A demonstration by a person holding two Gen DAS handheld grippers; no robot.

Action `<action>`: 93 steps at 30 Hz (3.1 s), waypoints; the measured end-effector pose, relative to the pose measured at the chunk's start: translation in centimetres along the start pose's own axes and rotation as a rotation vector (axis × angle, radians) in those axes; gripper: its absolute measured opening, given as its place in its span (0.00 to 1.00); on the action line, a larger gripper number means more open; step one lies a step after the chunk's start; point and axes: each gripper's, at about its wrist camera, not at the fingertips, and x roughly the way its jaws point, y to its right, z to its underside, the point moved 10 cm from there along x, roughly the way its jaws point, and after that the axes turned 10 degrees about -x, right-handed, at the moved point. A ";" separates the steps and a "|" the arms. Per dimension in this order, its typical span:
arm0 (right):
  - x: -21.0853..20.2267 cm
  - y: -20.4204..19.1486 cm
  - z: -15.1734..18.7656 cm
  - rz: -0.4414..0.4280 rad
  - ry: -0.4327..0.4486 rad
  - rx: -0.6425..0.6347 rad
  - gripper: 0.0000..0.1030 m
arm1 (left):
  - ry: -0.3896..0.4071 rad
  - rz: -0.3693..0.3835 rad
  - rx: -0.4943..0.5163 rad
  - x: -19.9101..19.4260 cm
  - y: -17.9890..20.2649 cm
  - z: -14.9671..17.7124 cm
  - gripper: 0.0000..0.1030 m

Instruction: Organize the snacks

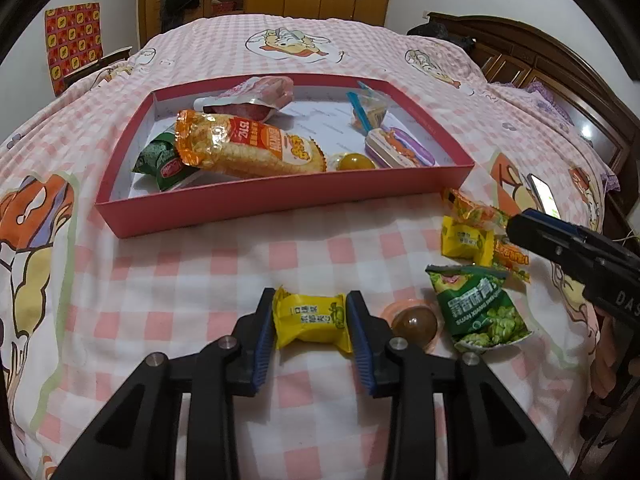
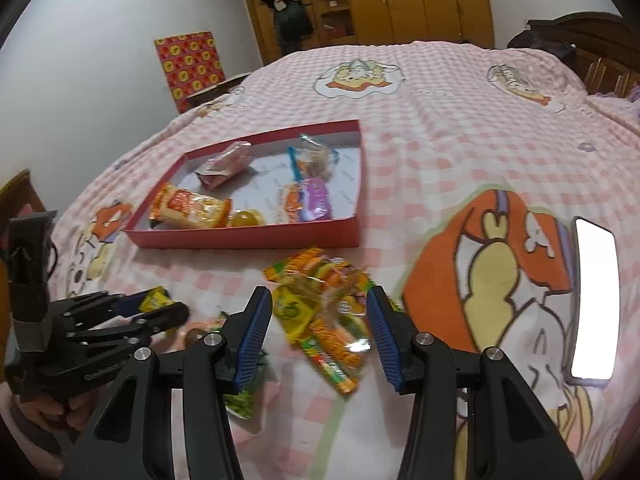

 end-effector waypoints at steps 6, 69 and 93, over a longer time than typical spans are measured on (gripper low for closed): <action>0.8 1.3 0.6 0.067 -0.035 0.001 0.49 | -0.002 0.001 -0.006 0.1 -0.1 0.2 0.36; -1.3 -1.7 -0.2 -0.085 -0.001 0.041 0.29 | 0.085 0.035 -0.086 -4.8 -1.2 -1.4 0.31; 0.6 -4.6 -6.8 -0.115 0.017 -0.053 0.29 | 0.163 -0.020 -0.084 -5.6 -3.2 -8.8 0.31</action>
